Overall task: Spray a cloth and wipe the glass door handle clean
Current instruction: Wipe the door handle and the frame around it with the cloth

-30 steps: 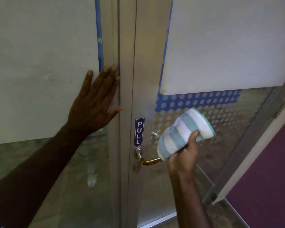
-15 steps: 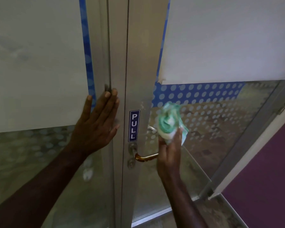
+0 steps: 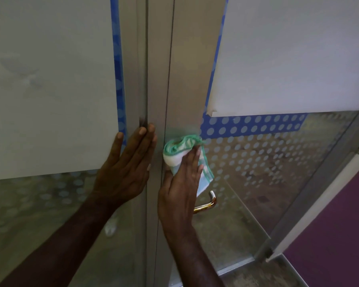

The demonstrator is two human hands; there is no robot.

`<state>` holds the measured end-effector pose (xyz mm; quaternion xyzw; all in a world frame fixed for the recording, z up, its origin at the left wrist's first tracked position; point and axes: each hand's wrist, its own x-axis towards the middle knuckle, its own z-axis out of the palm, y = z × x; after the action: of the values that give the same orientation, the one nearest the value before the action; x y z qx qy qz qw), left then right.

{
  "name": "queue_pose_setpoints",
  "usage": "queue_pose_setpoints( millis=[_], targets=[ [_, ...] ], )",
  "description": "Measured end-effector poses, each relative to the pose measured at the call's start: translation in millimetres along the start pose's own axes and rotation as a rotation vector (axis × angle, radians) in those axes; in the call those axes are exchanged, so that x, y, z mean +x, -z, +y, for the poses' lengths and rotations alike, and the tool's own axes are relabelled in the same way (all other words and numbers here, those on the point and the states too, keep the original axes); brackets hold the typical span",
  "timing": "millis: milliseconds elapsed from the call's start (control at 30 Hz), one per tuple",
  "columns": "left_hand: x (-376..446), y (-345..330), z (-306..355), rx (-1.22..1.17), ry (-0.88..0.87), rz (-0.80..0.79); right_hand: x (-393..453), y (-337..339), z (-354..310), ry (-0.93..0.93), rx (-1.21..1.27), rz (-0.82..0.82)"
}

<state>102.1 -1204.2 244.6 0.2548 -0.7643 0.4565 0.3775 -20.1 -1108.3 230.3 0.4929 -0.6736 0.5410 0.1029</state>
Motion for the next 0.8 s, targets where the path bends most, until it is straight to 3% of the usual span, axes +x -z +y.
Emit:
queue_pose_setpoints(
  millis=[233,367,433,500,667,800],
  targets=[
    [-2.3,-3.2,-0.6,0.005,-0.005,0.017,-22.5,4.9,-10.7,0.01,-0.037,-0.102],
    [-1.7,-3.3,1.3,0.006,0.002,0.025,2.2,12.3,-9.3,-0.053,0.054,-0.051],
    [-1.4,-3.7,2.1,0.024,-0.006,0.026,14.9,16.9,-10.2,0.027,0.089,-0.045],
    [-0.5,-3.3,0.9,0.02,-0.014,0.015,10.8,19.7,-8.6,0.104,0.04,-0.117],
    [-0.1,8.0,-2.2,-0.073,0.003,-0.029,-27.6,38.1,10.5,0.094,-0.165,-0.43],
    [11.8,18.6,-9.5,-0.142,0.032,-0.013,-18.7,65.2,13.3,0.084,-0.112,-0.343]
  ],
)
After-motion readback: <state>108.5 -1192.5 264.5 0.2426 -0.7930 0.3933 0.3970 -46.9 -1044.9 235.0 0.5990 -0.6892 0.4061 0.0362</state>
